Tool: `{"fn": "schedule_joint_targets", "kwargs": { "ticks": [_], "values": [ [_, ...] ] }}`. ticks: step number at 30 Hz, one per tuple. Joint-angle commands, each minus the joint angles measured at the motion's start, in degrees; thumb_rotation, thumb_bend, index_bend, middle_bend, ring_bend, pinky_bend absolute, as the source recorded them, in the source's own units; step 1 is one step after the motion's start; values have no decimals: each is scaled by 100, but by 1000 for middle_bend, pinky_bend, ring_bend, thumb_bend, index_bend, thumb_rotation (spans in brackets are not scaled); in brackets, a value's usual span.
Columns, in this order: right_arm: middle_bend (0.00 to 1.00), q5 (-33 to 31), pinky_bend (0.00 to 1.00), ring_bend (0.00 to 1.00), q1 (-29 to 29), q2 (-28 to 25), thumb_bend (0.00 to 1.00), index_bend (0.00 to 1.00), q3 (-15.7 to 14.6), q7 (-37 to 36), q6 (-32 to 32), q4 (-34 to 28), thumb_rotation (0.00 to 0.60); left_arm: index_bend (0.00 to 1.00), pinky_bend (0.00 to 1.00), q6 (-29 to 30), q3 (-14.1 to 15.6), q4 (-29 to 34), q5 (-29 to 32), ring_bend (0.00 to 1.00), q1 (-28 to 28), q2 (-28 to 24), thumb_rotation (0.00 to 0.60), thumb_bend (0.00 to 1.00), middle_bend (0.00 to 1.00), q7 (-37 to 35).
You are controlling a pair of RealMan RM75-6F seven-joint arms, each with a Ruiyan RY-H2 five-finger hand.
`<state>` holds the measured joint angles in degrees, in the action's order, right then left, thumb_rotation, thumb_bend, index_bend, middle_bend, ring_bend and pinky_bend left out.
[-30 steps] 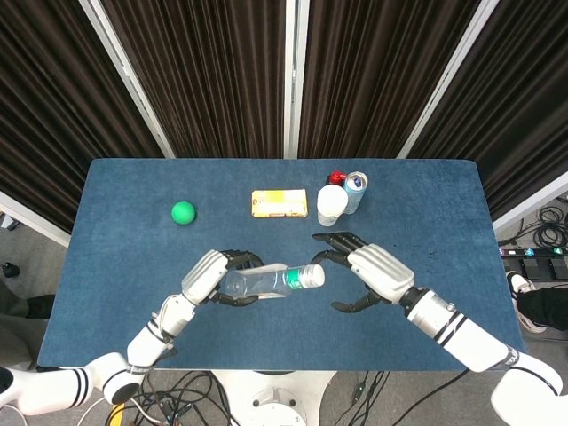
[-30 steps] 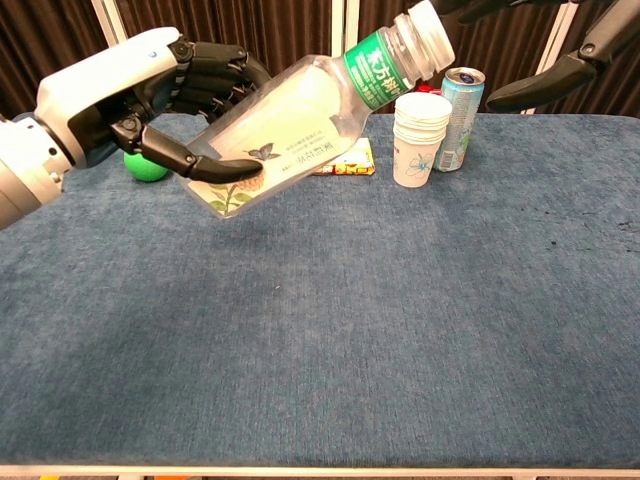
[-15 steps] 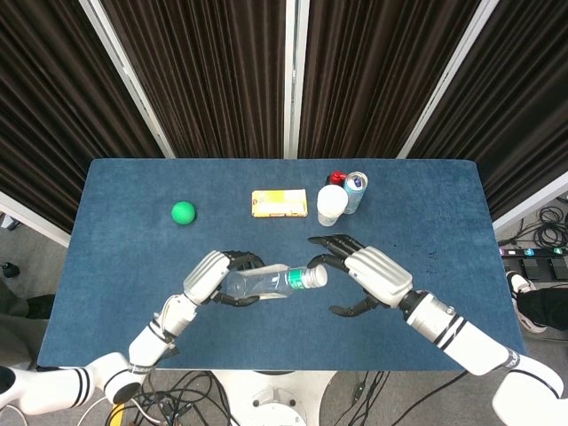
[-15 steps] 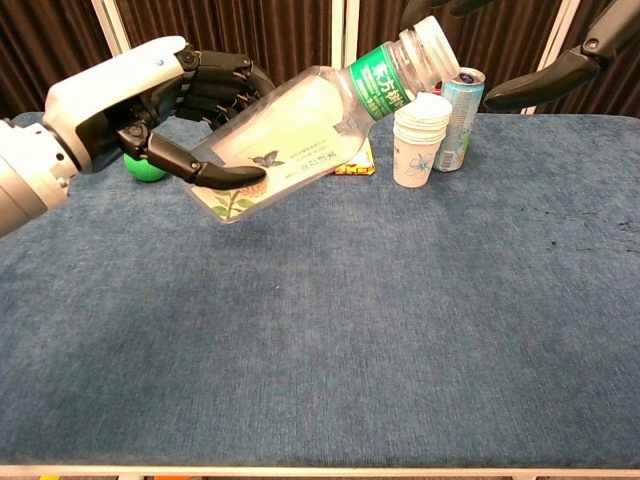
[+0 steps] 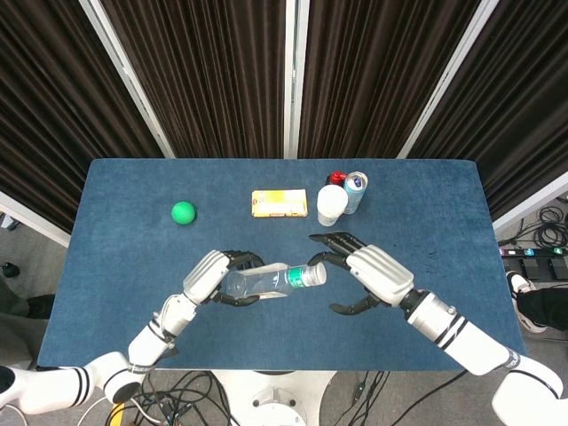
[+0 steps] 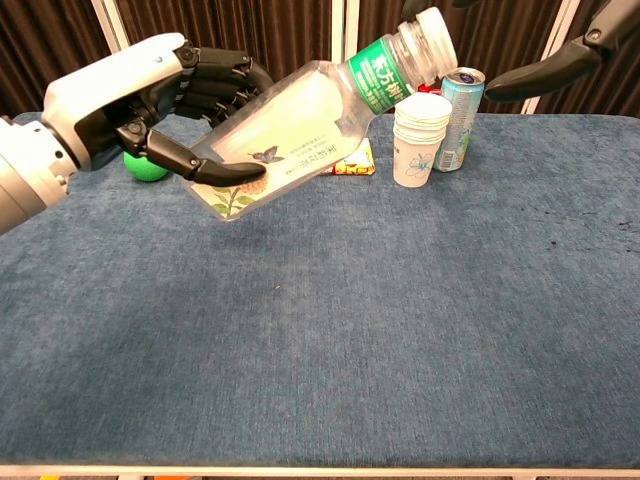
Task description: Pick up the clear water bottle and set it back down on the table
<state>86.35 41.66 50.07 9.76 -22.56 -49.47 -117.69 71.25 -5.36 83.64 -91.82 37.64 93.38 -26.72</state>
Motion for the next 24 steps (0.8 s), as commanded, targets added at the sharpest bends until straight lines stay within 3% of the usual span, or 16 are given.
{"fn": "schedule_joint_targets", "kwargs": {
  "ticks": [1, 24],
  "values": [
    [36, -35, 0, 0, -6, 2, 120, 237, 10, 2, -11, 23, 591, 555, 518, 10, 4, 7, -12, 467, 0, -1, 600, 383, 531, 0],
    [36, 66, 0, 0, -33, -68, 121, 236, -45, -48, 9, -1, 591, 555, 518, -24, -8, 20, 28, 467, 17, -30, 600, 383, 531, 29]
  ]
}}
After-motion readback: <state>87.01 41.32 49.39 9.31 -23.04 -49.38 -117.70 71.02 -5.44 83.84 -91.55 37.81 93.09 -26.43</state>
